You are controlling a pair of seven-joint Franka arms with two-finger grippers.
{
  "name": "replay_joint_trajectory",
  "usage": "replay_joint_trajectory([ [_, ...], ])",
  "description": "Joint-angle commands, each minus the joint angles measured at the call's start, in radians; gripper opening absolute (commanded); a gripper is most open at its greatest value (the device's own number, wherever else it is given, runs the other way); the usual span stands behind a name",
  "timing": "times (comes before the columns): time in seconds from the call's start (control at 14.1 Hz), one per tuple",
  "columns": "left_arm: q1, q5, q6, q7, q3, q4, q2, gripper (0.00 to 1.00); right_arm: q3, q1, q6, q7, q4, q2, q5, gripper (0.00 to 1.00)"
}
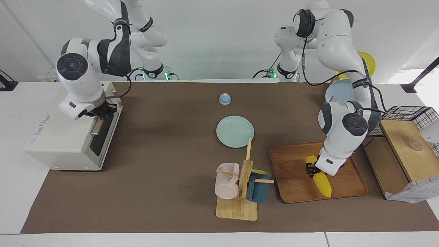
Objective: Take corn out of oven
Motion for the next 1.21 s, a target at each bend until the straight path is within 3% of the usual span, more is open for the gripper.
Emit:
replay_joint_trajectory([
  [0.0, -0.003, 0.022, -0.059, 0.004, -0.005, 0.021, -0.016, 1.0, 0.007, -0.035, -0.038, -0.02, 0.049, -0.086, 0.109, 1.0],
  [0.21, 0.024, 0.019, -0.091, 0.002, -0.005, -0.109, -0.205, 1.0, -0.016, -0.041, -0.226, -0.02, 0.279, -0.084, 0.118, 1.0],
  [0.35, 0.082, 0.014, -0.186, 0.016, -0.008, -0.174, -0.341, 1.0, -0.029, -0.041, -0.309, -0.017, 0.347, -0.084, 0.115, 1.0],
  [0.85, 0.173, 0.011, -0.591, 0.235, -0.002, -0.128, -0.594, 1.0, -0.061, -0.032, -0.327, -0.015, 0.332, -0.09, 0.112, 1.0],
  [1.13, 0.158, 0.01, -0.671, 0.235, -0.009, -0.136, -0.662, 1.0, -0.079, -0.004, -0.323, -0.015, 0.299, -0.109, 0.109, 1.0],
])
